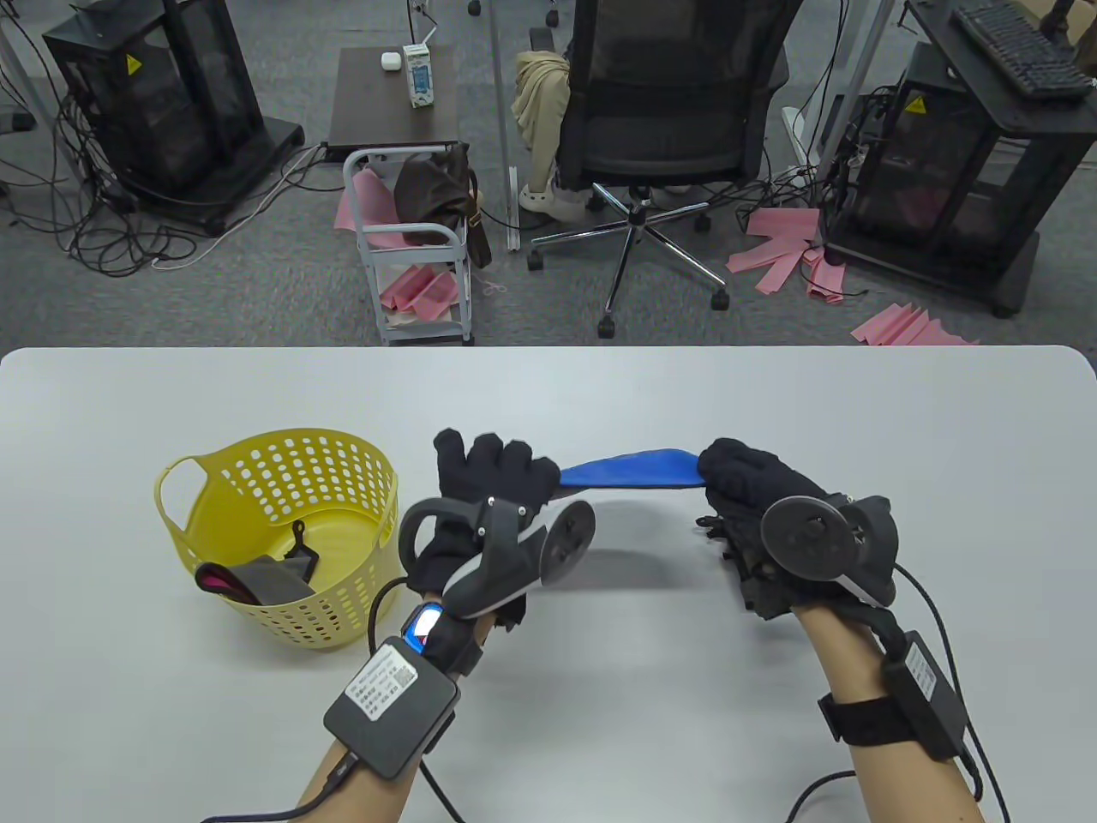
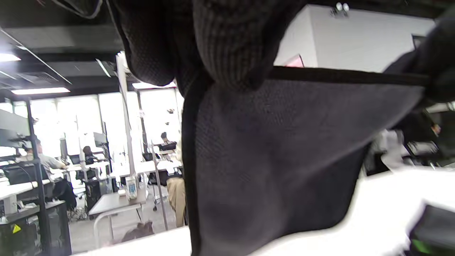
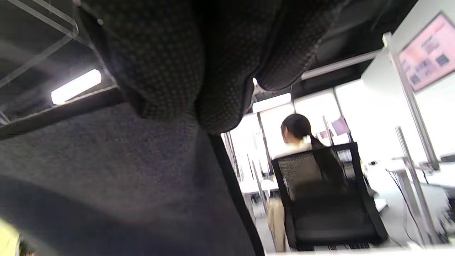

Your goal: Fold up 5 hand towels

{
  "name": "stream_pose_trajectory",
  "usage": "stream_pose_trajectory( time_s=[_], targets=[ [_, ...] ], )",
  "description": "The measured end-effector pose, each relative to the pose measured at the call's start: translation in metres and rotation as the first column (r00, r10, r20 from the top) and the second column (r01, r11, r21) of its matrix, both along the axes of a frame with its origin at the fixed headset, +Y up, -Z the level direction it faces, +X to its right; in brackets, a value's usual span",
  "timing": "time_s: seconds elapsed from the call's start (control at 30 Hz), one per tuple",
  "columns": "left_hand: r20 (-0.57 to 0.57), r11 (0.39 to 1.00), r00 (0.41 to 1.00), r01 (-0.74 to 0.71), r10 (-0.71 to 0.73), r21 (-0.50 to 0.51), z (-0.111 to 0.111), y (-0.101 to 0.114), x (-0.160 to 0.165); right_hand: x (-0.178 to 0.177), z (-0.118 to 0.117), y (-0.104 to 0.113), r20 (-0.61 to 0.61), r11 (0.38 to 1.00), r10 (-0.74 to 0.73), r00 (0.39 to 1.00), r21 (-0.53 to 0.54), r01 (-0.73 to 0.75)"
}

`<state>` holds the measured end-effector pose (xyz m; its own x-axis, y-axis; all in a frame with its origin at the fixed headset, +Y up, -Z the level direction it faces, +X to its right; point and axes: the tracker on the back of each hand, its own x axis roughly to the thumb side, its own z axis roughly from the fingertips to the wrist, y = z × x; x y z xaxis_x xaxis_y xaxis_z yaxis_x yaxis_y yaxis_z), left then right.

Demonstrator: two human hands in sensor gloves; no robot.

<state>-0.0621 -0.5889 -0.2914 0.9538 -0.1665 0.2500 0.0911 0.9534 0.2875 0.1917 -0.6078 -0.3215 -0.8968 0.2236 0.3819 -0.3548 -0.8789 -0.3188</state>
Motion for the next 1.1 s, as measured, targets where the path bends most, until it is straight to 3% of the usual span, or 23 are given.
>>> stream_pose_trajectory(
  time_s=[0.13, 0.23, 0.37, 0.6, 0.83, 0.97, 1.1],
  targets=[
    [0.007, 0.973, 1.0, 0.023, -0.022, -0.229, 0.019, -0.066, -0.002, -0.011, 0.019, -0.056, -0.068, 0.936, 0.154, 0.986, -0.31, -0.168],
    [0.008, 0.934, 1.0, -0.022, 0.026, -0.357, 0.029, -0.103, -0.009, -0.018, 0.034, -0.089, -0.119, 0.878, 0.218, 0.969, -0.409, -0.247],
    [0.003, 0.894, 0.996, -0.076, 0.086, -0.441, 0.039, -0.123, -0.021, -0.022, 0.048, -0.108, -0.153, 0.845, 0.242, 0.958, -0.452, -0.286],
    [-0.005, 0.852, 0.991, -0.12, 0.137, -0.509, 0.046, -0.126, -0.035, -0.023, 0.057, -0.113, -0.193, 0.815, 0.22, 0.956, -0.503, -0.289],
    [-0.014, 0.792, 0.984, -0.152, 0.178, -0.591, 0.053, -0.114, -0.04, -0.016, 0.057, -0.106, -0.207, 0.782, 0.158, 0.965, -0.571, -0.251],
    [-0.037, 0.829, 0.991, -0.127, 0.128, -0.544, 0.05, -0.101, -0.036, -0.015, 0.049, -0.095, -0.144, 0.795, 0.12, 0.982, -0.579, -0.182],
    [-0.143, 0.89, 0.99, -0.078, 0.015, -0.448, 0.037, -0.091, -0.025, -0.024, 0.035, -0.086, -0.024, 0.852, 0.137, 0.99, -0.507, -0.13]
  ],
)
